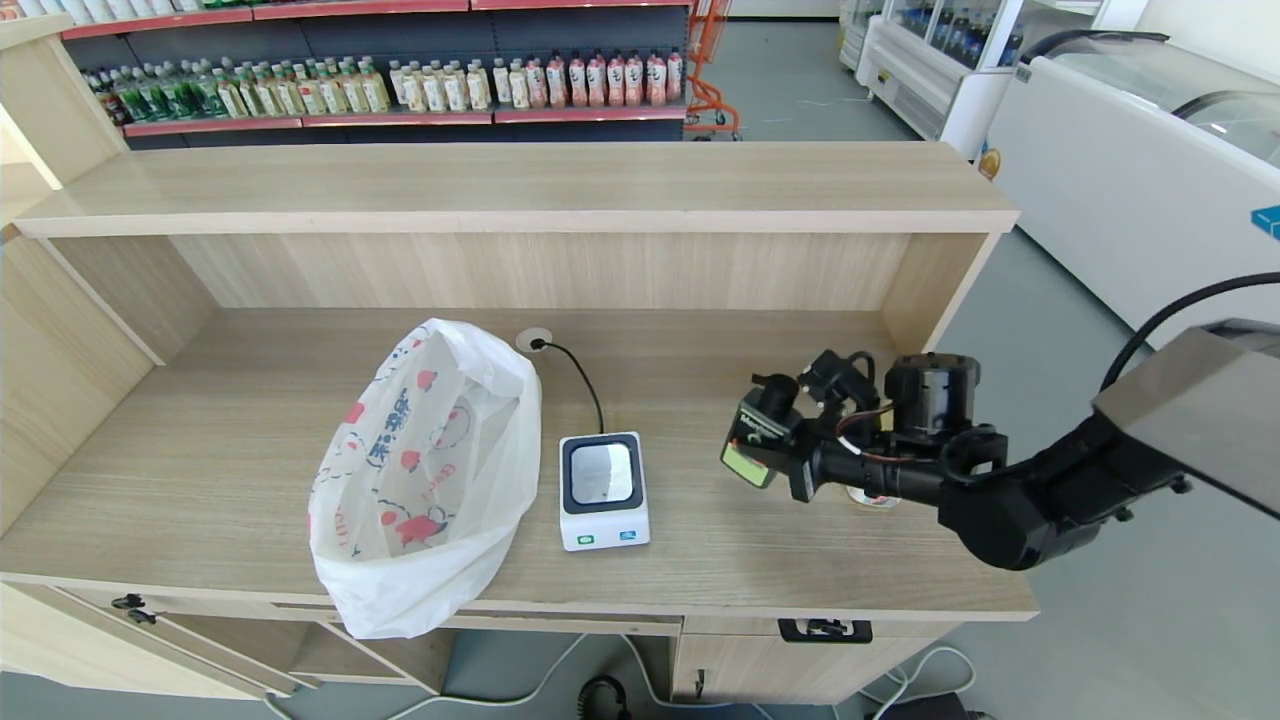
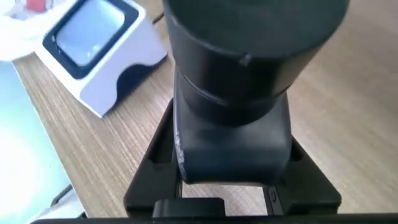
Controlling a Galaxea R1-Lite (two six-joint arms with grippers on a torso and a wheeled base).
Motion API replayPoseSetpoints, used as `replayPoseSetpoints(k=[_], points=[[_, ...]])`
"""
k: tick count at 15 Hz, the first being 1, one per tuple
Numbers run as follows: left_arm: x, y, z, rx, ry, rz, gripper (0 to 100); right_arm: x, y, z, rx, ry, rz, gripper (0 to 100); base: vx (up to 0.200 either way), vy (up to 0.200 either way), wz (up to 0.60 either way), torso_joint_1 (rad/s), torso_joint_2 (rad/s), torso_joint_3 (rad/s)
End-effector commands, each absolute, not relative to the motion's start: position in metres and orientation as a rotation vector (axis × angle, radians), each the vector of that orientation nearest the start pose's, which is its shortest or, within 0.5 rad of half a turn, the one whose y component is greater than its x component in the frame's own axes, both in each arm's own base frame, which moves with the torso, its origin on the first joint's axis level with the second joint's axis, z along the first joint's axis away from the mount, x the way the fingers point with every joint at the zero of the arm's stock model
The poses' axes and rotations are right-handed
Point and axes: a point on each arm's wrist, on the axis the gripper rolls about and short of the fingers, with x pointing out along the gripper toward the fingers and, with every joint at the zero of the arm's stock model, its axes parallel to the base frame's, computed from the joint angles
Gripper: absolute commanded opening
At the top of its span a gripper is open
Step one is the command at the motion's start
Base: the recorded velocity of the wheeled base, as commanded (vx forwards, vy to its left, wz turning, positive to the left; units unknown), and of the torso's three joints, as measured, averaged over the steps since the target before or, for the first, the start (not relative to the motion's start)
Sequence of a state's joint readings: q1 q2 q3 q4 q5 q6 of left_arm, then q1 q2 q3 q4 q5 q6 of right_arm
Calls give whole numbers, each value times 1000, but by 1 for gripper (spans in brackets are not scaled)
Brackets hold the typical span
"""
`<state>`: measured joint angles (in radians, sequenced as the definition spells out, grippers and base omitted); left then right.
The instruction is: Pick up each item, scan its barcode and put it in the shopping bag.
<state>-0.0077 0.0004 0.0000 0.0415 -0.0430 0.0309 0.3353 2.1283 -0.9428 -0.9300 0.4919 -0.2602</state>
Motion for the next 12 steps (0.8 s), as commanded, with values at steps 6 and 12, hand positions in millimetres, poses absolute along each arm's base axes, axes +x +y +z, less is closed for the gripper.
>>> replayPoseSetpoints(k=[6,12], points=[[-23,-1,71,30,41,-51,100,254,75,232,-430,-264,698,0,0,0,0,0,0,0],[-23,-1,71,30,41,-51,100,193,69,234,-1015,-690,705,0,0,0,0,0,0,0]])
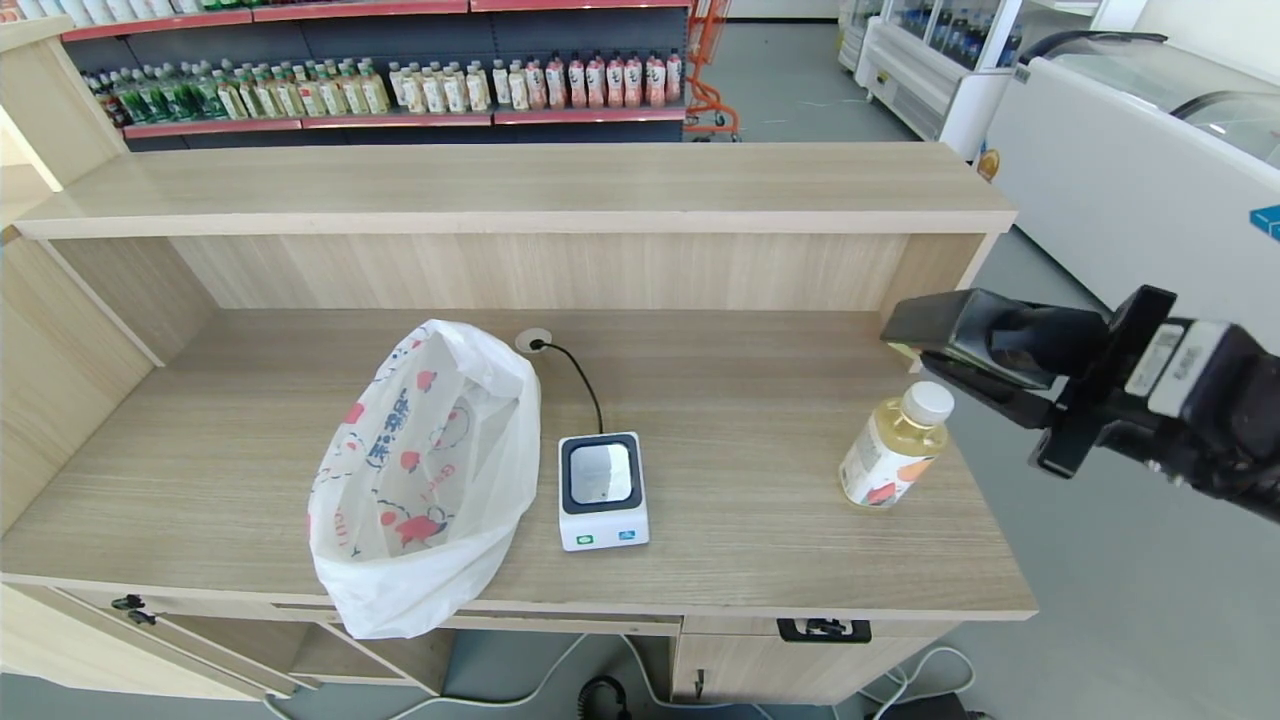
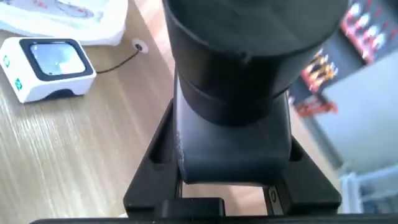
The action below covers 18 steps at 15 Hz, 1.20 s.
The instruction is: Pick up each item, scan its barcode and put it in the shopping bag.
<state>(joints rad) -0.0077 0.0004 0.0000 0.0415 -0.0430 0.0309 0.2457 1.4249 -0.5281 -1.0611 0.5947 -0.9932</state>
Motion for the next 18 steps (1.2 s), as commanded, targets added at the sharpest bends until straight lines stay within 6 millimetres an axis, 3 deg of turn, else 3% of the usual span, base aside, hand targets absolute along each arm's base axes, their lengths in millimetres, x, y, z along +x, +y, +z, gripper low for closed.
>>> replayPoseSetpoints(k=[1,3,6,8,18], points=[[-23,-1,71,30,41,-51,100,191,70,237,-1132,-783,674,0,0,0,0,0,0,0],[-23,-1,71,30,41,-51,100,182,83,255,-1328,-1084,576,0,0,0,0,0,0,0],[-23,-1,71,30,41,-51,100,161,94,278,-1516,-1507,178,0,0,0,0,0,0,0],[-23,-1,71,30,41,-51,100,149,119,271,-1506,-1714,226,0,0,0,0,0,0,0],[-23,-1,71,30,41,-51,100,137,121,266,-1531,-1939,288,0,0,0,0,0,0,0]])
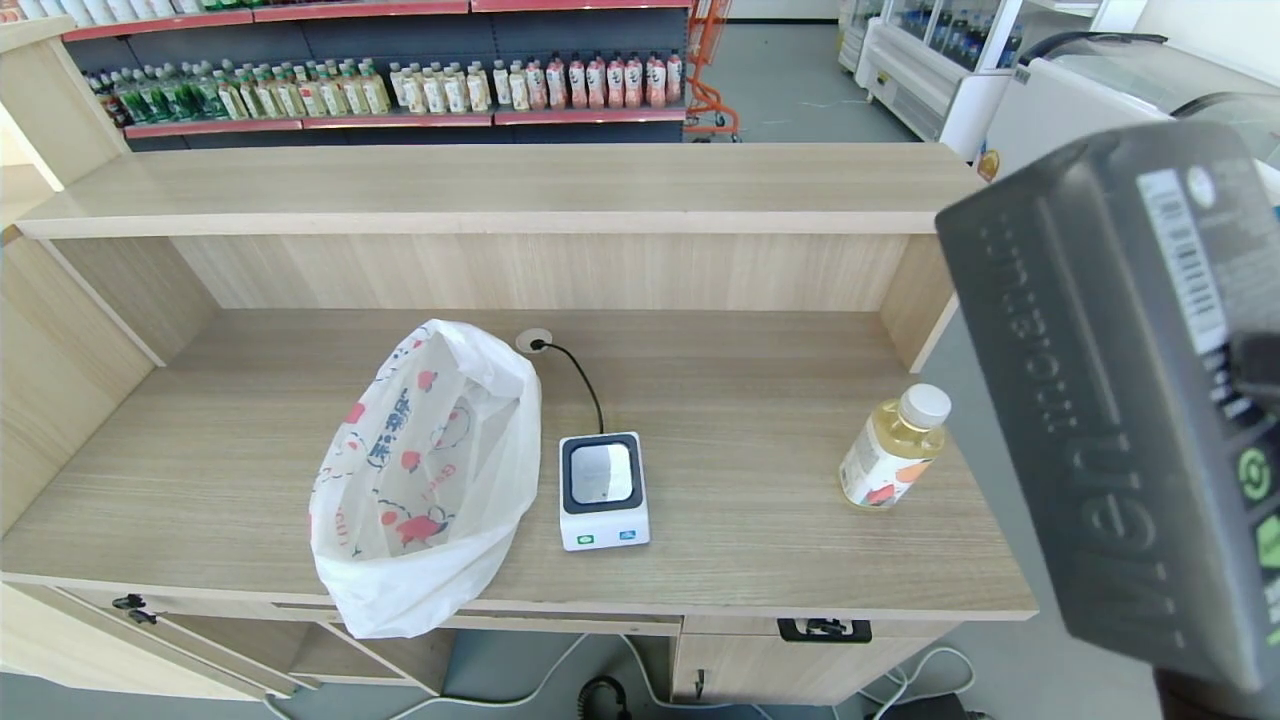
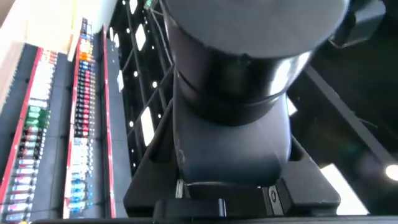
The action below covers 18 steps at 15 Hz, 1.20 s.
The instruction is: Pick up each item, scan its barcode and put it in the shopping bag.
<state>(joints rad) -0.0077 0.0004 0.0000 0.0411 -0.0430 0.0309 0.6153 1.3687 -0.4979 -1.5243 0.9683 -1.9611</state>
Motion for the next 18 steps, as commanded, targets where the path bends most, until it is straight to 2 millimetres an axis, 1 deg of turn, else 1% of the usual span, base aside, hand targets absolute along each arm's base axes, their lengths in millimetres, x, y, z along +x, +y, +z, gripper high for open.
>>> replayPoseSetpoints(k=[1,3,4,5,11,18], points=[[-23,-1,71,30,41,-51,100,134,124,265,-1512,-1978,331,0,0,0,0,0,0,0],[-23,-1,71,30,41,-51,100,133,127,260,-1500,-2036,412,0,0,0,0,0,0,0],[-23,-1,71,30,41,-51,100,130,134,256,-1479,-2066,455,0,0,0,0,0,0,0],[-23,-1,71,30,41,-51,100,128,137,254,-1473,-2075,475,0,0,0,0,0,0,0],[-23,-1,71,30,41,-51,100,121,130,259,-1474,-2094,462,0,0,0,0,0,0,0],[-23,-1,71,30,41,-51,100,119,127,261,-1483,-2091,449,0,0,0,0,0,0,0]])
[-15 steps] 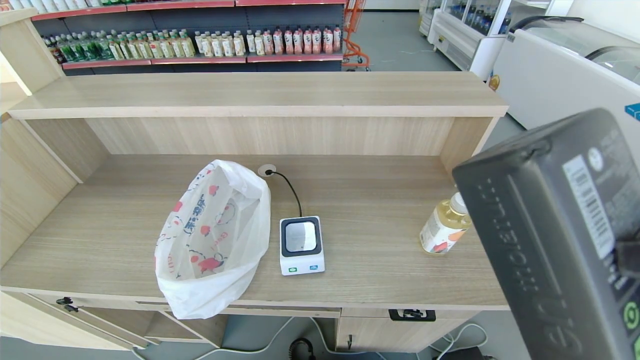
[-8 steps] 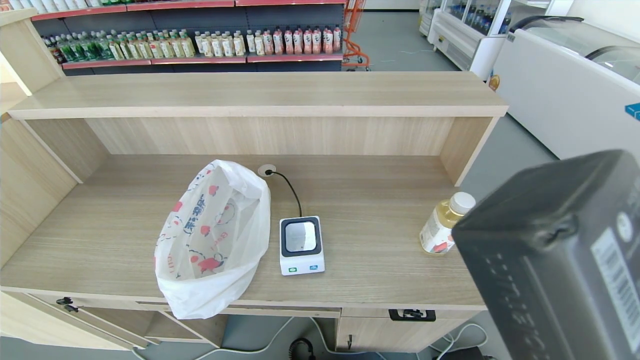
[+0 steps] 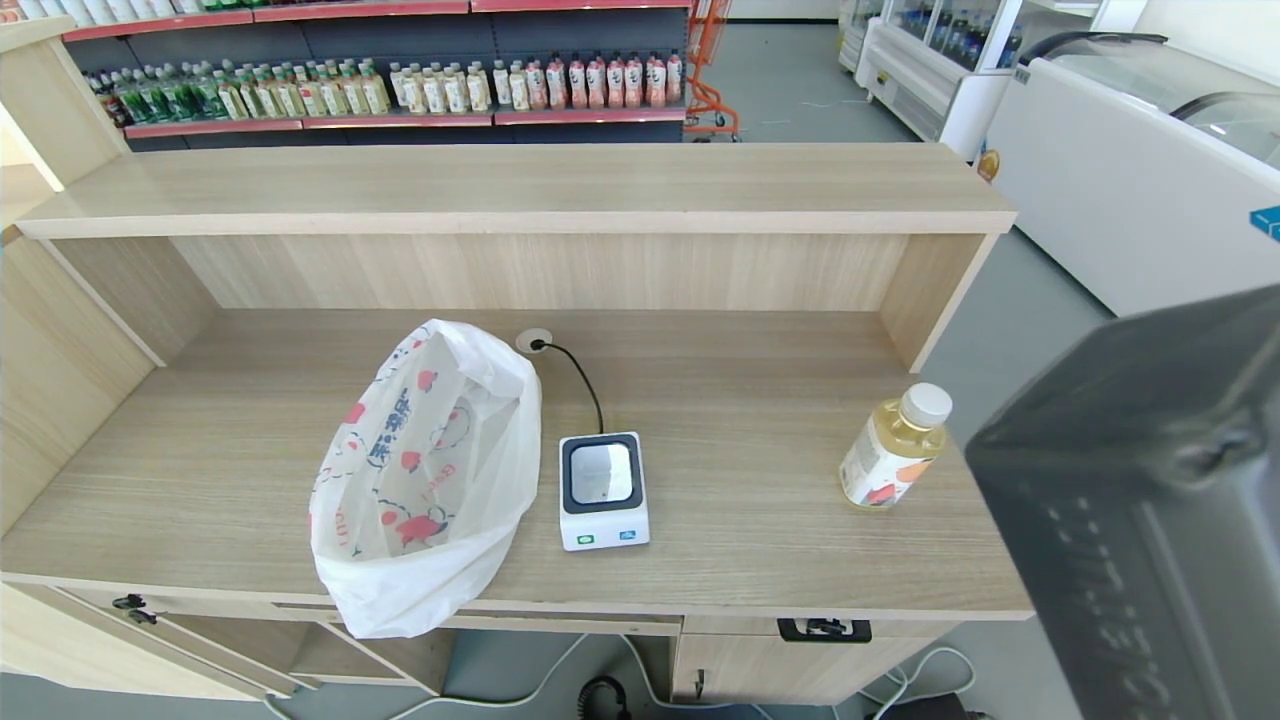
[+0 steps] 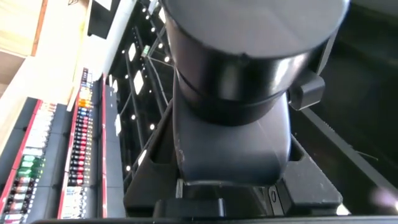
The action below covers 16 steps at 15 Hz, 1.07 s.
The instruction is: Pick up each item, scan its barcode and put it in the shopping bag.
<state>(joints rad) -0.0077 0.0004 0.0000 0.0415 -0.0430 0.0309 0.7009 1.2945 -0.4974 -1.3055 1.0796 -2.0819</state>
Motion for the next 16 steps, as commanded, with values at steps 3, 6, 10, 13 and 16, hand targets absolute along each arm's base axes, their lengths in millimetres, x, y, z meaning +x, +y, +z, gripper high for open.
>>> replayPoseSetpoints(k=[3,6,10,13,16], points=[[-23,-1,71,30,41,-51,100,117,124,263,-1481,-2096,437,0,0,0,0,0,0,0],[-23,-1,71,30,41,-51,100,116,123,264,-1480,-2101,434,0,0,0,0,0,0,0],[-23,-1,71,30,41,-51,100,137,114,274,-1488,-1677,533,0,0,0,0,0,0,0],[-23,-1,71,30,41,-51,100,157,84,254,-1074,-575,530,0,0,0,0,0,0,0],[-23,-1,71,30,41,-51,100,164,35,228,-845,-271,486,0,0,0,0,0,0,0]])
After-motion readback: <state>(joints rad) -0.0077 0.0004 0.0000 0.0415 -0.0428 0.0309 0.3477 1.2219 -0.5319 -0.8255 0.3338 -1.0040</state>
